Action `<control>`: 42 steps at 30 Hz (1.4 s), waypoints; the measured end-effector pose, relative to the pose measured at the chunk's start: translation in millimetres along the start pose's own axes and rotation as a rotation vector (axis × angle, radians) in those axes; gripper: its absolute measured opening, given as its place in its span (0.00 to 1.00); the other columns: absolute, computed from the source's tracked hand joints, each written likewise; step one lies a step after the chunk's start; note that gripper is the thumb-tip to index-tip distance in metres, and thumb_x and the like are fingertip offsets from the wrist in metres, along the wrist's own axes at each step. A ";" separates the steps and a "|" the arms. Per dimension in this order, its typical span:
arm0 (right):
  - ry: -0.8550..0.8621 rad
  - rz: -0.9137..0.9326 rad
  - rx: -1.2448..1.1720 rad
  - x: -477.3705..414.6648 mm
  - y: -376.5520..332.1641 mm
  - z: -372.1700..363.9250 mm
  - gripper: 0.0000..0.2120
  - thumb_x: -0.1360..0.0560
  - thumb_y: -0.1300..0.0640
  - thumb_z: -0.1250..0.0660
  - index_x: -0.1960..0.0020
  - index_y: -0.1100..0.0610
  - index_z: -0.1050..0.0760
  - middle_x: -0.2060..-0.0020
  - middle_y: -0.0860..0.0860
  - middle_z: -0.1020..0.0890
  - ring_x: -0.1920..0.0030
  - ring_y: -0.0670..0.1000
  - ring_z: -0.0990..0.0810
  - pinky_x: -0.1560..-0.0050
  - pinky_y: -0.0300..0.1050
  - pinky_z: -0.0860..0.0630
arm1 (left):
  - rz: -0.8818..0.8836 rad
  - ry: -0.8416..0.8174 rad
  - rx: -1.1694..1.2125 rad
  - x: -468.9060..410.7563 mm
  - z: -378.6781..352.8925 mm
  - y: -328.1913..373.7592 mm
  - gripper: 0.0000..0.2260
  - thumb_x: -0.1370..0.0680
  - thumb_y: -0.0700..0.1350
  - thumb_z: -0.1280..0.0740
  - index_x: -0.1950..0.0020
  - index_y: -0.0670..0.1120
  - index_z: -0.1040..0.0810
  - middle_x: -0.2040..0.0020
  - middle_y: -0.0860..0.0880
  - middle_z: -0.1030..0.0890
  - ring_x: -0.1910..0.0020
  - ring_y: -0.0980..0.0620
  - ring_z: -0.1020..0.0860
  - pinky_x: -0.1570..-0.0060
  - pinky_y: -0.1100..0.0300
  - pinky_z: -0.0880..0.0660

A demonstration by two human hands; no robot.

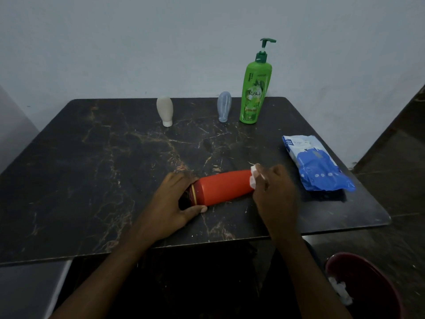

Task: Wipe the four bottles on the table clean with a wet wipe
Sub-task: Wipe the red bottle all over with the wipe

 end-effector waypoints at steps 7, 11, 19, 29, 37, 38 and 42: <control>-0.083 -0.130 0.118 15.7 7.1 6.0 0.11 0.18 0.55 0.39 0.47 0.58 0.20 0.56 0.54 0.19 0.58 0.49 0.22 0.54 0.45 0.24 | 0.014 0.000 0.002 -0.8 -0.6 -0.2 0.30 0.31 0.55 0.20 0.33 0.46 0.23 0.42 0.58 0.24 0.43 0.57 0.29 0.42 0.70 0.35; -0.025 -0.058 0.029 12.0 -4.3 4.9 0.10 0.20 0.56 0.35 0.43 0.58 0.20 0.53 0.53 0.18 0.55 0.50 0.19 0.52 0.47 0.22 | 0.012 -0.004 -0.008 -0.9 -0.2 0.4 0.29 0.31 0.55 0.20 0.33 0.47 0.24 0.42 0.59 0.26 0.43 0.59 0.30 0.43 0.70 0.35; 0.025 0.014 -0.109 17.5 -5.9 12.5 0.10 0.23 0.62 0.32 0.42 0.58 0.20 0.52 0.52 0.20 0.57 0.45 0.23 0.58 0.31 0.32 | -0.018 0.094 0.080 3.4 4.9 5.9 0.19 0.27 0.43 0.22 0.39 0.48 0.24 0.42 0.57 0.22 0.45 0.62 0.23 0.45 0.64 0.23; -0.291 -0.018 0.030 -16.1 -2.5 27.5 0.22 0.23 0.61 0.32 0.29 0.55 0.29 0.39 0.52 0.30 0.47 0.44 0.32 0.47 0.38 0.33 | 0.043 0.084 0.098 1.4 3.6 4.2 0.19 0.30 0.42 0.20 0.41 0.47 0.20 0.46 0.58 0.21 0.46 0.71 0.24 0.48 0.80 0.31; -0.592 0.301 0.192 -21.3 -53.5 30.5 0.19 0.24 0.59 0.30 0.34 0.53 0.26 0.40 0.49 0.29 0.50 0.44 0.31 0.50 0.37 0.34 | 0.022 0.068 0.078 2.2 3.0 1.3 0.20 0.29 0.45 0.20 0.40 0.50 0.21 0.44 0.55 0.18 0.47 0.59 0.20 0.46 0.70 0.24; -0.629 0.343 0.181 -19.3 -65.9 28.7 0.18 0.25 0.59 0.31 0.35 0.53 0.26 0.40 0.49 0.29 0.48 0.45 0.29 0.48 0.38 0.32 | 0.021 0.076 0.081 3.0 2.7 1.6 0.20 0.29 0.45 0.20 0.40 0.50 0.21 0.45 0.55 0.18 0.47 0.59 0.20 0.46 0.67 0.23; -0.691 0.486 0.177 0.5 -111.1 17.0 0.17 0.27 0.64 0.30 0.39 0.55 0.24 0.40 0.49 0.28 0.43 0.50 0.24 0.43 0.43 0.28 | 0.053 0.074 0.105 4.5 1.3 -0.1 0.18 0.28 0.44 0.21 0.41 0.50 0.21 0.46 0.55 0.18 0.48 0.58 0.19 0.49 0.54 0.19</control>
Point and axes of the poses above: each hand's wrist, its own x-axis away from the middle knuckle, its own z-axis out of the back of the hand, y = z × x, the point moved 2 cm from there along -x, towards the middle knuckle
